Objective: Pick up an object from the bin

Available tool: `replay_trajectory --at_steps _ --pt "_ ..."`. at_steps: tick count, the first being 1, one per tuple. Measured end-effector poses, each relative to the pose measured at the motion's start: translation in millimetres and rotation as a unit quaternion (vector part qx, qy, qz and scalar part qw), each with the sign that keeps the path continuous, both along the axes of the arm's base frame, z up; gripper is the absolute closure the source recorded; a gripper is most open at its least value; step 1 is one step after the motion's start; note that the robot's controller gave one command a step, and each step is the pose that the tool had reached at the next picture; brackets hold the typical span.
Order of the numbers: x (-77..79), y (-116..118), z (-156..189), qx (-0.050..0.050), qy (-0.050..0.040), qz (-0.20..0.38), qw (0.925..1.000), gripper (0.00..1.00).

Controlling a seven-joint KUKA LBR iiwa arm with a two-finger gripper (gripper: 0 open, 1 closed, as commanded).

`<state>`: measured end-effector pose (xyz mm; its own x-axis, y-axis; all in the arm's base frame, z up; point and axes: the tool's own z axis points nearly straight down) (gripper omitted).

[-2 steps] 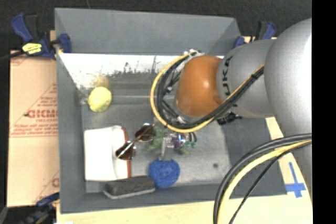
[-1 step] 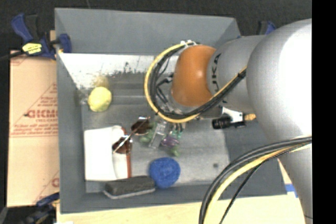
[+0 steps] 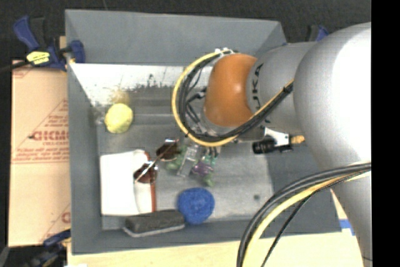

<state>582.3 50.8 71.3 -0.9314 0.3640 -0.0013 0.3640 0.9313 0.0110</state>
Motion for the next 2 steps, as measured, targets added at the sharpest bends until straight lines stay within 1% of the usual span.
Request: replay_trajectory --at_steps 2 --pt "-0.3 -0.5 5.3 0.000 -0.0007 0.000 1.0000 1.00"
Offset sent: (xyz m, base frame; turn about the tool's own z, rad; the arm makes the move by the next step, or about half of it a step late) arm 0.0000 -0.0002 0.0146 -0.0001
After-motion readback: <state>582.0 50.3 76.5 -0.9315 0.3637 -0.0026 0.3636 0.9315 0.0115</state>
